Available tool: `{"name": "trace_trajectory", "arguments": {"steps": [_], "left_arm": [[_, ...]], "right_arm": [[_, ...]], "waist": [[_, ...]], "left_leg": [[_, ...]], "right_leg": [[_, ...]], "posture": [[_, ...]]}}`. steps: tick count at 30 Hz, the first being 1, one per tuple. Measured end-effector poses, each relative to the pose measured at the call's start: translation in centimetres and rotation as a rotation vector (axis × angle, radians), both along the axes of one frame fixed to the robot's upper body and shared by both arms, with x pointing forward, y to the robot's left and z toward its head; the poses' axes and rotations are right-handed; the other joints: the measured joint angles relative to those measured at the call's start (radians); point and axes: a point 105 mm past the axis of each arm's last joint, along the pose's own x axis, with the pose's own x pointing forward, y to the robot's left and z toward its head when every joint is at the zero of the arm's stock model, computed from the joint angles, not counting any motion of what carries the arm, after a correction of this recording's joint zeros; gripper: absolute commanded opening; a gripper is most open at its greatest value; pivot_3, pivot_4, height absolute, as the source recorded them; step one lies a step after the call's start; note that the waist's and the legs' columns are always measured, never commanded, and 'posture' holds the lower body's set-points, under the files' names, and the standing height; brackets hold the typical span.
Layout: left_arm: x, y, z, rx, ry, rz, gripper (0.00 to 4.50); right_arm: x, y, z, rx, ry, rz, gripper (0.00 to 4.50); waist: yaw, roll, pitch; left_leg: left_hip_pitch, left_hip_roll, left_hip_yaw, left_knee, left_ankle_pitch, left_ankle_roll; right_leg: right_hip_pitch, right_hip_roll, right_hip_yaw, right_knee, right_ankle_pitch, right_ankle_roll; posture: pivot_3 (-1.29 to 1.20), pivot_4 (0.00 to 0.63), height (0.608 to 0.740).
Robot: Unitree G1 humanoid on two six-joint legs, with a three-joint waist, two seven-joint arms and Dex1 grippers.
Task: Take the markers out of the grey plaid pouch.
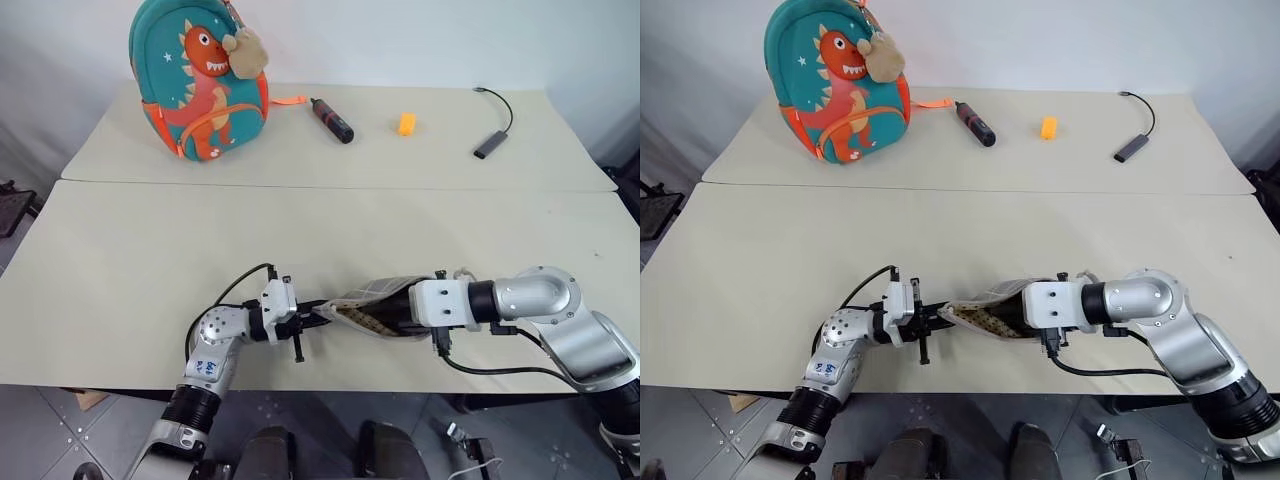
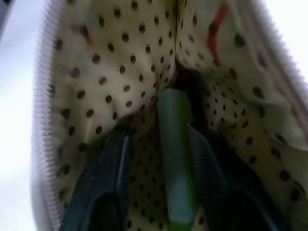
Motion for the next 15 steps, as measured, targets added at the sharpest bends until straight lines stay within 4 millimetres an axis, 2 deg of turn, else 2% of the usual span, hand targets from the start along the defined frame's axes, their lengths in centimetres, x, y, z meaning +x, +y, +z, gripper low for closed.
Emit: {"name": "trace_trajectory", "arguments": {"steps": [7, 13, 15], "left_arm": [[0.0, 0.1, 0.0, -0.003, 0.001, 0.006, 0.0], [0.1, 0.0, 0.1, -0.006, -0.001, 0.004, 0.0], [0.1, 0.0, 0.1, -0.006, -0.001, 0.004, 0.0]], "right_arm": [[1.4, 1.8, 0.1, -0.061, -0.038, -0.053, 1.91], [2.6, 2.6, -0.4, -0.152, -0.11, -0.104, 1.91], [2.8, 2.7, -0.5, -0.168, -0.128, -0.109, 1.51]], "waist": [[-0.002, 0.0, 0.0], [-0.002, 0.0, 0.0], [-0.002, 0.0, 0.0]], "left_leg": [[0.0, 0.0, -0.001, 0.0, 0.0, 0.0], [-0.001, 0.0, 0.0, 0.0, 0.0, 0.0], [-0.001, 0.0, 0.0, 0.0, 0.0, 0.0]], "right_leg": [[-0.001, 0.0, 0.0, 0.0, 0.0, 0.0], [-0.001, 0.0, 0.0, 0.001, 0.0, 0.0], [-0.001, 0.0, 0.0, 0.001, 0.0, 0.0]], "posture": [[0.0, 0.15, 0.74], [0.0, 0.15, 0.74], [0.0, 0.15, 0.74]]}}
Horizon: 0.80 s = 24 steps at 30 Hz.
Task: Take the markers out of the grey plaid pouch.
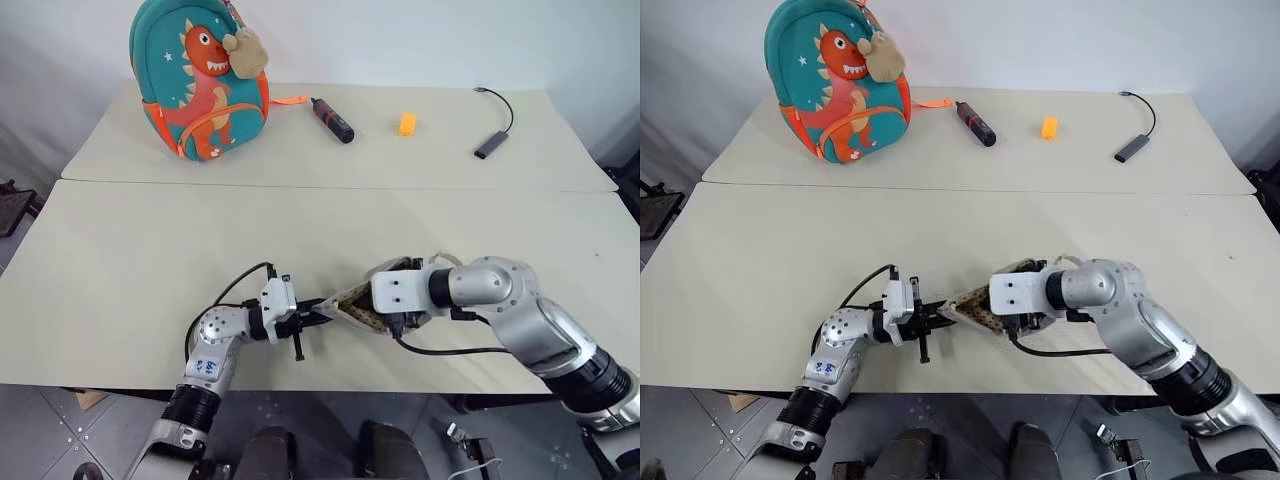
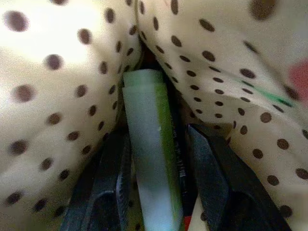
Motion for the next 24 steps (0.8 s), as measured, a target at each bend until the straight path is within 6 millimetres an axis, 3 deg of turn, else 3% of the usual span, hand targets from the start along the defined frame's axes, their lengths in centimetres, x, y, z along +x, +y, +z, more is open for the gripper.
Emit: {"name": "trace_trajectory", "arguments": {"steps": [4, 13, 24], "left_arm": [[0.0, 0.0, 0.0, -0.001, 0.0, 0.003, 0.0], [0.1, 0.1, 0.0, -0.002, 0.001, 0.009, 0.0], [0.2, 0.3, 0.2, -0.016, 0.016, 0.014, 0.0]], "right_arm": [[0.2, -0.1, 0.1, -0.011, -0.019, -0.005, 0.43], [-0.3, -0.4, 0.6, 0.052, -0.016, 0.053, 0.44], [-2.0, -1.6, 3.5, 0.327, -0.144, 0.356, 0.44]], "waist": [[0.0, 0.0, 0.0], [0.0, 0.0, 0.0], [0.0, 0.0, 0.0]], "left_leg": [[0.0, 0.0, 0.0, 0.0, 0.0, 0.0], [0.0, 0.0, 0.0, 0.0, 0.0, 0.0], [0.0, 0.0, 0.001, 0.0, 0.0, 0.0]], "right_leg": [[0.0, 0.0, 0.0, 0.0, 0.0, 0.0], [0.0, 0.0, 0.0, 0.0, 0.0, 0.0], [0.001, 0.0, 0.0, -0.001, 0.0, 0.0]], "posture": [[0.0, 0.15, 0.74], [0.0, 0.15, 0.74], [0.0, 0.15, 0.74]]}}
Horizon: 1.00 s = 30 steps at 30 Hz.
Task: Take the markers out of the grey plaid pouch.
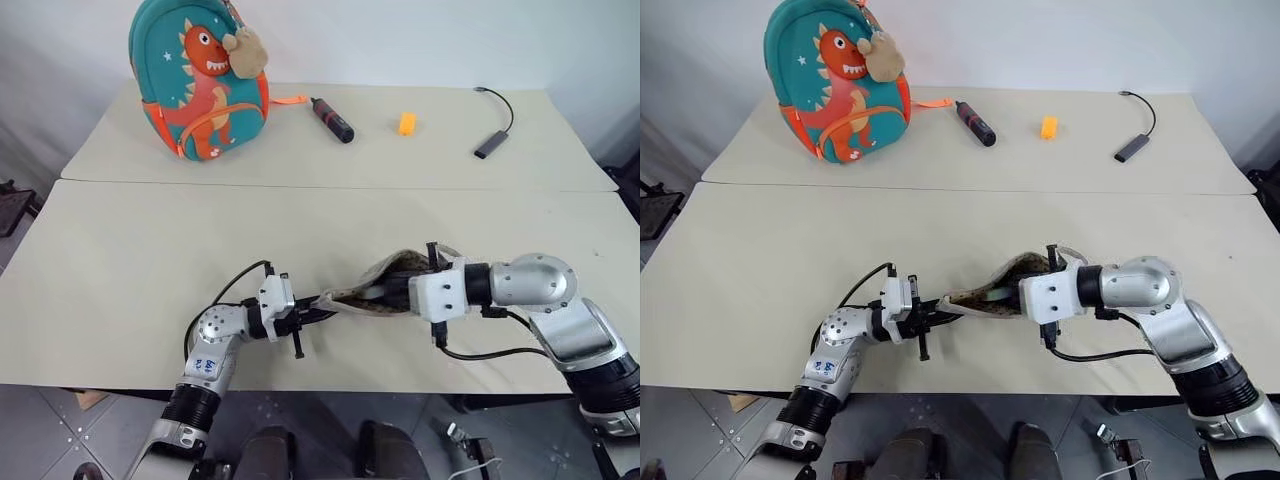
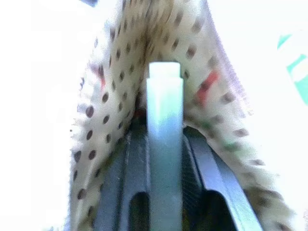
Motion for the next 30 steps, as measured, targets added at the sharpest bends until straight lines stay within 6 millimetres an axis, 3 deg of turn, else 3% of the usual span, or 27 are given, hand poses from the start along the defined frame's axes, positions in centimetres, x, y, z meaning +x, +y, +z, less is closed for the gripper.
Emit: {"name": "trace_trajectory", "arguments": {"steps": [3, 6, 11, 15, 19, 22, 25, 30], "left_arm": [[0.0, 0.0, 0.0, 0.001, 0.0, -0.007, 0.0], [0.0, 0.5, 0.1, 0.014, -0.005, -0.01, 0.0], [-0.1, 0.7, 0.2, 0.021, 0.001, -0.038, 0.0], [-0.6, 0.9, 0.2, 0.018, 0.012, -0.091, 0.0], [-1.2, 0.9, 0.2, 0.027, -0.01, -0.149, 0.0], [-1.0, 0.8, 0.1, 0.028, -0.015, -0.169, 0.0], [-0.7, 0.6, 0.3, 0.024, -0.025, -0.173, 0.0], [-0.5, 0.2, 0.2, 0.007, -0.02, -0.174, 0.0]], "right_arm": [[-0.6, -0.4, 0.9, 0.13, 0.076, 0.011, 0.44], [-1.9, -0.7, 3.0, 0.344, 0.254, 0.004, 0.44], [-2.6, -2.3, 6.1, 0.536, 0.478, -0.078, 0.44], [-2.6, -4.8, 9.3, 0.677, 0.565, -0.17, 0.44], [-2.5, -9.7, 10.8, 0.741, 0.589, -0.366, 0.44], [-1.9, -13.5, 9.1, 0.721, 0.605, -0.592, 0.44], [-1.2, -17.1, 5.4, 0.643, 0.632, -0.851, 0.44], [-0.9, -20.9, -1.3, 0.474, 0.677, -1.173, 0.44]], "waist": [[0.003, 0.0, 0.0], [0.003, 0.0, 0.001], [0.004, 0.001, 0.001], [0.006, 0.002, 0.001], [0.011, 0.002, 0.001], [0.011, 0.002, 0.001], [0.006, 0.002, 0.001], [0.002, 0.002, 0.001]], "left_leg": [[0.0, 0.0, 0.0, 0.0, 0.0, 0.0], [0.0, 0.0, -0.002, 0.0, 0.0, 0.0], [0.0, 0.0, -0.01, 0.0, 0.0, 0.0], [0.0, 0.0, -0.011, 0.0, 0.0, 0.001], [-0.001, -0.001, -0.011, 0.0, -0.002, 0.003], [-0.001, -0.001, -0.005, 0.0, -0.002, 0.003], [-0.001, -0.001, 0.0, 0.0, -0.002, 0.003], [-0.001, 0.0, 0.001, 0.0, -0.002, 0.003]], "right_leg": [[0.0, 0.0, 0.0, 0.0, 0.0, 0.0], [0.0, 0.0, 0.0, 0.0, 0.0, 0.0], [0.0, -0.001, 0.0, 0.0, 0.0, -0.001], [0.0, -0.002, 0.0, -0.001, 0.0, -0.001], [0.001, -0.002, -0.001, -0.001, 0.0, -0.001], [0.001, -0.002, -0.001, -0.002, 0.0, -0.001], [0.001, -0.002, 0.0, -0.001, 0.0, 0.0], [-0.001, -0.002, 0.001, 0.0, 0.0, 0.0]], "posture": [[0.0, 0.15, 0.74], [0.0, 0.15, 0.74], [0.0, 0.15, 0.74], [0.0, 0.15, 0.74], [0.0, 0.15, 0.74], [0.0, 0.15, 0.74], [0.0, 0.15, 0.74], [0.0, 0.15, 0.74]]}}
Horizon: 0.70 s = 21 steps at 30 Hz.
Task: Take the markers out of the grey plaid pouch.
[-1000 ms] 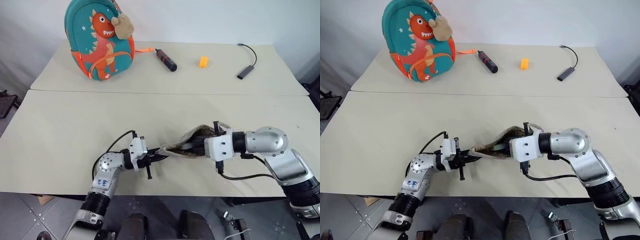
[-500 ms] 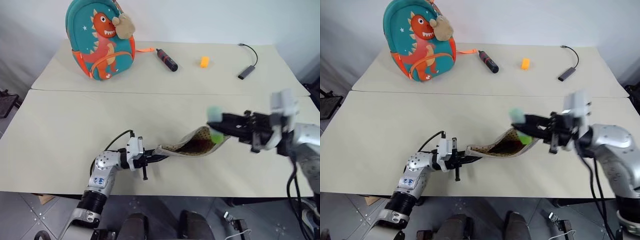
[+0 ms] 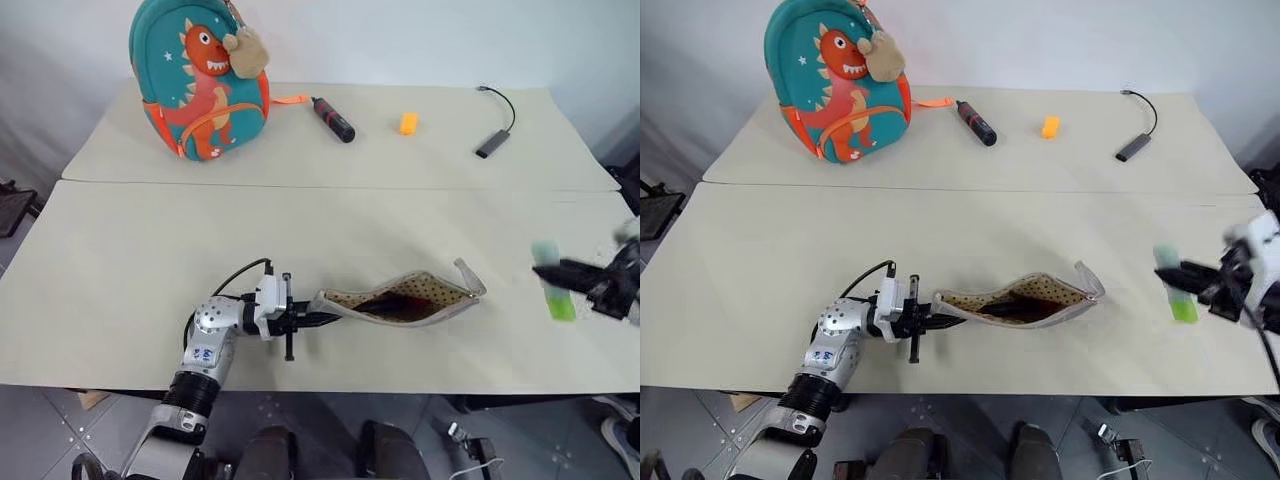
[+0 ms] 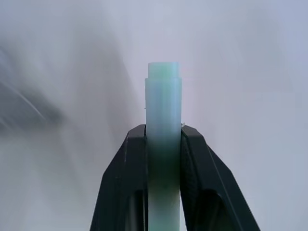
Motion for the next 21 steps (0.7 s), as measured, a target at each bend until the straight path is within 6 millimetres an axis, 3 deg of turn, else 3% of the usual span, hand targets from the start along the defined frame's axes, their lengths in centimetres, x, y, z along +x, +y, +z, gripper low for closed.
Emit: {"name": "trace_trajectory", "arguments": {"steps": [2, 6, 9, 11, 18, 21], "left_arm": [[-0.2, -0.1, -0.1, 0.005, 0.003, -0.019, 0.0], [-0.4, -0.2, -0.3, 0.012, 0.007, -0.038, 0.0], [-0.2, -0.2, -0.2, 0.007, 0.021, -0.03, 0.0], [-0.2, -0.2, -0.2, 0.007, 0.03, -0.032, 0.0], [0.0, -0.2, -0.1, -0.006, 0.043, -0.026, 0.0], [0.2, -0.3, -0.1, -0.014, 0.043, -0.025, 0.0]], "right_arm": [[0.1, -0.6, -1.4, -0.041, 0.022, -0.027, 1.16], [0.5, -0.1, -2.3, -0.063, -0.004, 0.012, 2.43], [0.7, -0.1, -2.2, -0.077, -0.057, 0.047, 3.51], [0.2, 0.6, -1.0, -0.007, -0.137, 0.127, 4.15], [-2.9, 0.1, 5.6, 0.052, -0.341, 0.219, 4.15], [-3.9, 0.5, 7.4, 0.062, -0.389, 0.223, 3.52]], "waist": [[0.0, 0.001, 0.0], [0.001, 0.001, 0.0], [0.004, 0.001, 0.0], [0.006, 0.001, 0.0], [0.006, 0.001, 0.0], [0.005, 0.001, 0.0]], "left_leg": [[0.0, 0.0, 0.001, 0.0, 0.0, 0.0], [0.0, 0.0, 0.002, 0.0, 0.0, 0.0], [0.0, 0.0, 0.001, 0.0, 0.0, 0.0], [-0.001, 0.0, 0.001, 0.0, 0.0, 0.0], [0.0, 0.0, 0.0, 0.0, 0.0, 0.0], [0.0, 0.0, -0.001, 0.0, 0.0, 0.0]], "right_leg": [[-0.001, 0.0, 0.0, 0.0, 0.0, 0.0], [-0.001, 0.0, 0.001, 0.0, 0.0, 0.0], [-0.001, 0.0, 0.001, 0.0, 0.0, 0.0], [-0.001, 0.0, 0.0, 0.0, 0.0, 0.0], [0.0, 0.001, 0.0, -0.001, 0.0, 0.001], [0.0, 0.0, 0.001, -0.001, 0.0, 0.001]], "posture": [[0.0, 0.15, 0.74], [0.0, 0.15, 0.74], [0.0, 0.15, 0.74], [0.0, 0.15, 0.74], [0.0, 0.15, 0.74], [0.0, 0.15, 0.74]]}}
